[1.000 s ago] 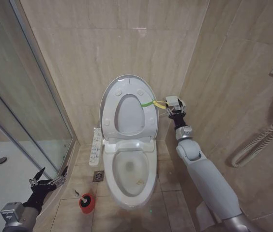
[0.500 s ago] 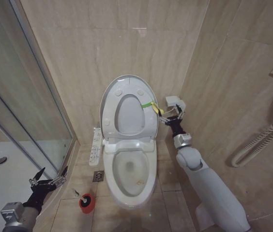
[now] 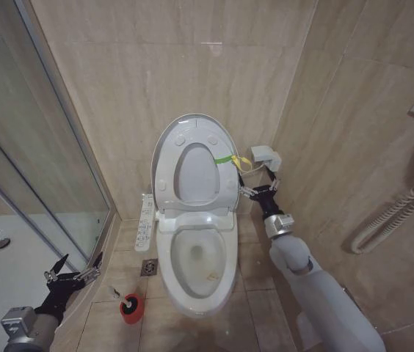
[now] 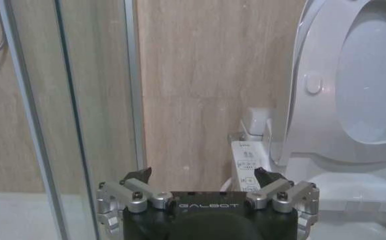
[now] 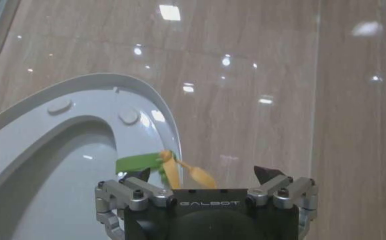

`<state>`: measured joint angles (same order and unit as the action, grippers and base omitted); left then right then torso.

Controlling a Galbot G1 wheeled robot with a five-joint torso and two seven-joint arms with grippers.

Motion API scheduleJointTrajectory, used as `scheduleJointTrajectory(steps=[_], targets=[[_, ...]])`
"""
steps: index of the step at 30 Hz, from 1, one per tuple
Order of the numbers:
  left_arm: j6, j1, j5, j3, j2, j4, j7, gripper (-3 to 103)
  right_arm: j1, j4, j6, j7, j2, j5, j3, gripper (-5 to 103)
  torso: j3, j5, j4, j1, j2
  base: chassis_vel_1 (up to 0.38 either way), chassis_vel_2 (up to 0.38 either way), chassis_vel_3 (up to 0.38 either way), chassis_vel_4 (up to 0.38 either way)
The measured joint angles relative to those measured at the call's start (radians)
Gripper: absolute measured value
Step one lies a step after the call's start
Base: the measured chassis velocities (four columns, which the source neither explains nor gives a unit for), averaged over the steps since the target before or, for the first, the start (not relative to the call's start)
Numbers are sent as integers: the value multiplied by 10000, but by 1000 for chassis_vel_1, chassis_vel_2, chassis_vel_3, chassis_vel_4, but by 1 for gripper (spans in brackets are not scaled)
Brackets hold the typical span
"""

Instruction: Open the toilet lid, clean the toilet bowl with a toilet brush, close the toilet lid, and flush.

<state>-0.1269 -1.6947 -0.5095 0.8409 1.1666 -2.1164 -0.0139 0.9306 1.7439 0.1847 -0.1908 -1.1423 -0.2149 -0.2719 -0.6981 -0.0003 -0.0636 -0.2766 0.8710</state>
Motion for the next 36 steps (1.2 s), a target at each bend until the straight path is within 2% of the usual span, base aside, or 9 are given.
scheduleJointTrajectory(steps=[9,14,23,36], targets=[[0,1,0,0,0,0,0,100,844,350,-159,-563,-469,20,-303,99,0,0,1,0,0,0,0,0,0],[0,0,0,0,0,0,0,100,1245,320,-242,-904,-647,378,-526,99,0,0,2,0,0,0,0,0,0],[0,0,0,0,0,0,0,100,1865,150,-75,-929,-812,701,-1007,99,0,0,1,0,0,0,0,0,0],[0,0,0,0,0,0,0,100,3314,413,73,-1056,-1870,1219,-1737,100,0,0,2,0,0,0,0,0,0]])
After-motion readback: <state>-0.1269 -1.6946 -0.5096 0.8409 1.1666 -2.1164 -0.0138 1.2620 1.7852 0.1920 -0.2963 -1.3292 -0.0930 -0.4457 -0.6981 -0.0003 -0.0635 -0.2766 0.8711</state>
